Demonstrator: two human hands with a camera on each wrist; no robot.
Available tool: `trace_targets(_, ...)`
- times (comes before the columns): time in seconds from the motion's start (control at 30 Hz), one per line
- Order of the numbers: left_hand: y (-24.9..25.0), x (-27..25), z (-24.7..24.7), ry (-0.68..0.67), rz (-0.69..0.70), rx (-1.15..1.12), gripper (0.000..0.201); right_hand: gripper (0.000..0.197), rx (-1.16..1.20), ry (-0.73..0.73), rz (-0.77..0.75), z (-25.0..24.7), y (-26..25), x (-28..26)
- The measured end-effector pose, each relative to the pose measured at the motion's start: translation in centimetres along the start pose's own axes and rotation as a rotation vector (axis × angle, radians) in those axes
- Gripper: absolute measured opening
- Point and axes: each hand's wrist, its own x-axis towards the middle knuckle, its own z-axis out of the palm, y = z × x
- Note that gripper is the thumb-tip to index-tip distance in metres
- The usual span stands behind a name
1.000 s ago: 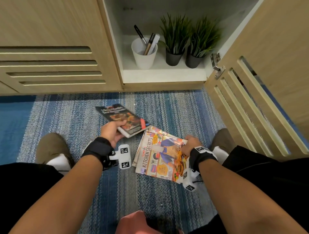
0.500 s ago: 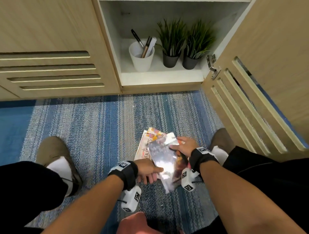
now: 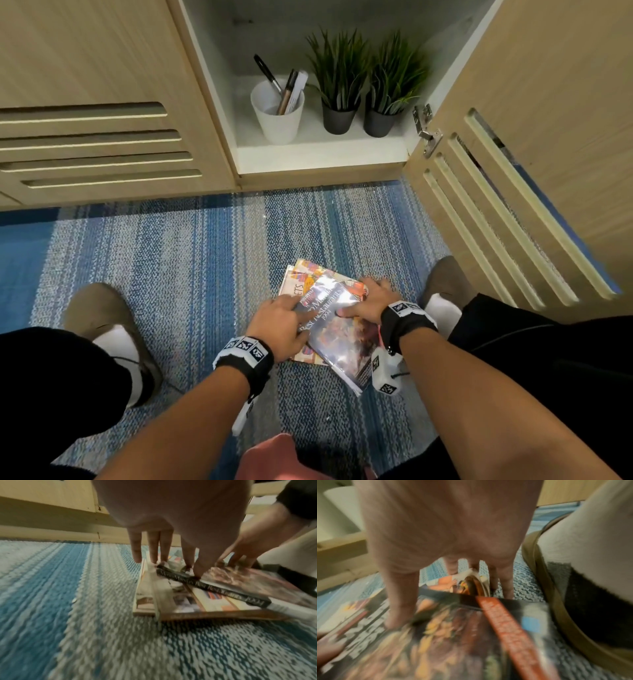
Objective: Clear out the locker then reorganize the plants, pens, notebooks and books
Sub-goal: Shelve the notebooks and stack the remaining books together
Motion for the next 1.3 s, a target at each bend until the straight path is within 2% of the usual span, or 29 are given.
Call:
trace_targets(0.1,0.1,-0.8,0.7,0.204,-0.079,-0.118,0.03,0.109,-0.029,0.004,-0.088,-0.3,0.4,0.0)
trace_targets(0.17,-0.2,-1.2,0.7,0.256,-0.275,-0.364,0.026,0.098,-0.064,0.021,-0.121,-0.7,0.2,-0.1)
trace_targets(0.23,-0.9,-1.6,0.4,0.267,-0.526,-0.545,0.034,0.086,-0.118,0.039,-0.109,-0.9,-0.2,0.0)
trace_targets(0.3,-2.6,-1.7,0.6,0.115,-0.801,-0.616,0.05,0.087,-0.135,0.05,-0.037,-1.0,-0.8,-0.1)
trace_targets(0.33,-3.2,-1.8,0.4,-0.015,-0.92,-0.652,0.068,0.09,-0.115,0.032,0.02,-0.6,-1.0,-0.1)
trace_targets(0.4,-3.8,-2.5,0.8,-0.269,-1.044,-0.889,0.101,0.094,-0.03,-0.037,0.116,0.3,-1.3,-0.1)
trace_targets(0.47,-2.8,-2.9,0.3,-0.429,-1.043,-1.227,0.105,0.097,0.089,-0.138,0.168,2.2,-0.9,0.9)
trace_targets(0.53,-1.8,-3.2,-0.4,-0.462,-1.06,-1.443,0.091,0.091,0.17,-0.26,0.177,3.8,-0.4,1.6)
trace_targets(0.57,-1.4,-3.1,-0.6,-0.446,-1.055,-1.463,0.081,0.088,0.235,-0.291,0.173,4.5,-0.1,2.1)
trace_targets(0.67,-1.2,-2.8,-0.8,-0.411,-0.999,-1.337,0.057,0.054,0.396,-0.311,0.161,3.8,-1.5,0.1)
trace_targets(0.7,-1.3,-2.5,-0.4,-0.378,-1.01,-1.305,0.054,0.048,0.428,-0.303,0.155,3.7,-1.6,-0.2)
trace_targets(0.73,-1.3,-2.2,0.4,-0.345,-1.019,-1.284,0.06,0.052,0.437,-0.309,0.157,3.6,-1.8,-0.4)
trace_targets(0.77,-1.0,-1.9,0.4,-0.316,-1.025,-1.28,0.069,0.068,0.426,-0.312,0.171,3.6,-2.1,-0.6)
trace_targets(0.83,-0.8,-1.6,0.5,-0.225,-1.03,-1.282,0.061,0.118,0.339,-0.309,0.196,3.8,-2.5,-0.7)
trace_targets(0.87,-0.7,-1.6,0.4,-0.22,-1.041,-1.314,0.054,0.134,0.324,-0.322,0.186,3.8,-2.7,-0.7)
trace_targets(0.9,-0.4,-1.7,-0.1,-0.226,-1.048,-1.381,0.053,0.142,0.326,-0.336,0.16,3.8,-2.6,-0.5)
trace_targets(1.0,-0.9,-1.8,-0.8,-0.296,-1.037,-1.476,0.054,0.149,0.452,-0.39,0.157,2.9,-3.1,-0.7)
trace_targets(1.1,-2.2,-1.3,0.5,-0.196,-0.948,-1.512,0.077,0.158,0.545,-0.4,0.178,3.5,-2.9,-0.1)
trace_targets(1.17,-3.2,-0.7,0.8,-0.086,-0.942,-1.466,0.098,0.139,0.601,-0.451,0.17,4.0,-2.9,0.2)
trace_targets(1.23,-4.4,0.0,-0.2,-0.061,-0.988,-1.491,0.121,0.094,0.675,-0.539,0.116,3.4,-3.8,-0.5)
trace_targets(1.27,-5.0,0.3,-0.9,-0.055,-0.967,-1.509,0.121,0.078,0.705,-0.563,0.112,3.2,-4.2,-0.5)
trace_targets(1.3,-5.5,0.6,-1.7,-0.073,-0.934,-1.548,0.112,0.073,0.737,-0.537,0.078,2.7,-4.6,-0.2)
